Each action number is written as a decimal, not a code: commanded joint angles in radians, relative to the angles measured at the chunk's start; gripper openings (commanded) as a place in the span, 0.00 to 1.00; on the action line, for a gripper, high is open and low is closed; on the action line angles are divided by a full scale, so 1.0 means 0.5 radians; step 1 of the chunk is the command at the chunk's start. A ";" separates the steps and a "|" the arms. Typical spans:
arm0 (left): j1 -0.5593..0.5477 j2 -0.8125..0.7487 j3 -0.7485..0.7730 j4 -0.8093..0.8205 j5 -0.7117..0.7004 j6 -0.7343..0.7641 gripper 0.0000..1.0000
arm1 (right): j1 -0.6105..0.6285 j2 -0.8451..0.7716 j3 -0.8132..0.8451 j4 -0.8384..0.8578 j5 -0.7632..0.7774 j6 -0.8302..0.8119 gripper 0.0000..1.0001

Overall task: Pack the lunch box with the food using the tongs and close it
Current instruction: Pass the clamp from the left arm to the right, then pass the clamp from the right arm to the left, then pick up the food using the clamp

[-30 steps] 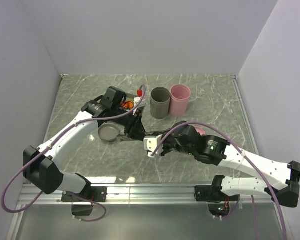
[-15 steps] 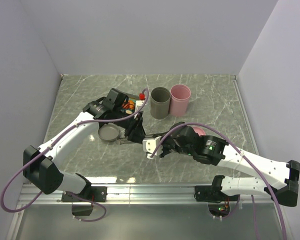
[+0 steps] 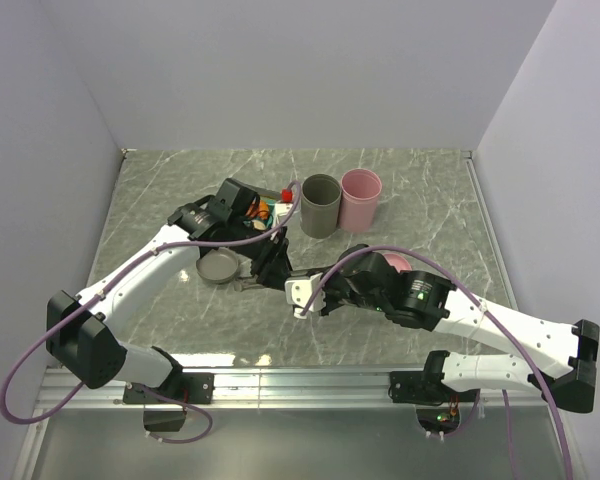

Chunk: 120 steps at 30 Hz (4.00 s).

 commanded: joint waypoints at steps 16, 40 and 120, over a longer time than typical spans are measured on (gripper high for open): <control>-0.077 -0.024 0.074 -0.020 0.089 0.040 0.61 | 0.005 0.010 0.011 0.065 0.044 -0.018 0.00; 0.137 -0.036 0.089 -0.002 -0.061 -0.043 0.41 | 0.002 -0.036 0.121 0.032 0.151 0.046 0.55; 0.935 0.031 -0.147 0.130 -1.914 -0.187 0.51 | -1.480 -0.159 0.318 -0.465 -0.321 1.368 0.97</control>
